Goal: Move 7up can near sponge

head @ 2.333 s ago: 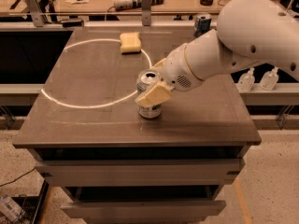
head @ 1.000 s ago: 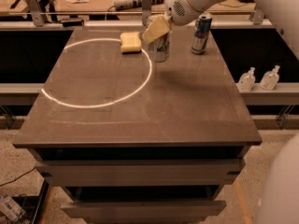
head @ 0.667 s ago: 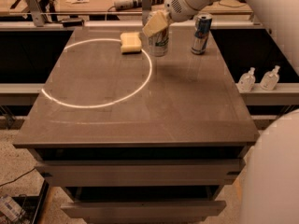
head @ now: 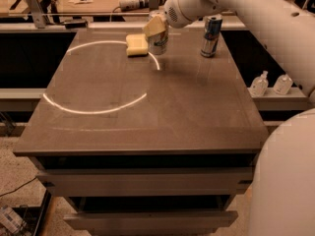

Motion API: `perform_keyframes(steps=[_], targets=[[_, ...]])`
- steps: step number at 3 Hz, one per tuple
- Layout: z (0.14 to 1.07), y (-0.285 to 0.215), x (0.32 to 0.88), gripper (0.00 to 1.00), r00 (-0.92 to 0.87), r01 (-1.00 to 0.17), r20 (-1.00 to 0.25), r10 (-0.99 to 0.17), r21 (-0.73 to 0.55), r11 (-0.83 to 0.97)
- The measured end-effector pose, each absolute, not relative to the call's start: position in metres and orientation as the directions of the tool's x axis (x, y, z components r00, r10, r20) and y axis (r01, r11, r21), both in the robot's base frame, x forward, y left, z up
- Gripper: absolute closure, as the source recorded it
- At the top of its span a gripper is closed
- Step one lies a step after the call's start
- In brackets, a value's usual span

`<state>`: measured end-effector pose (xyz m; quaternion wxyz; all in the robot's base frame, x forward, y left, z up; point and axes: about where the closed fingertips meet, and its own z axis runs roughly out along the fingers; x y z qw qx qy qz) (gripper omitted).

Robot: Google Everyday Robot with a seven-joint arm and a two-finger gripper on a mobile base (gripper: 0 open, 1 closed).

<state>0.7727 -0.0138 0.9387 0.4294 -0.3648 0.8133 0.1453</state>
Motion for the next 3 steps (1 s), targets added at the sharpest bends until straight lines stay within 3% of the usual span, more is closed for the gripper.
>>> perform_keyframes(steps=[3], targets=[[0.89, 0.024, 0.782, 1.0, -0.371, -0.767, -0.755, -0.54, -0.08, 0.637]])
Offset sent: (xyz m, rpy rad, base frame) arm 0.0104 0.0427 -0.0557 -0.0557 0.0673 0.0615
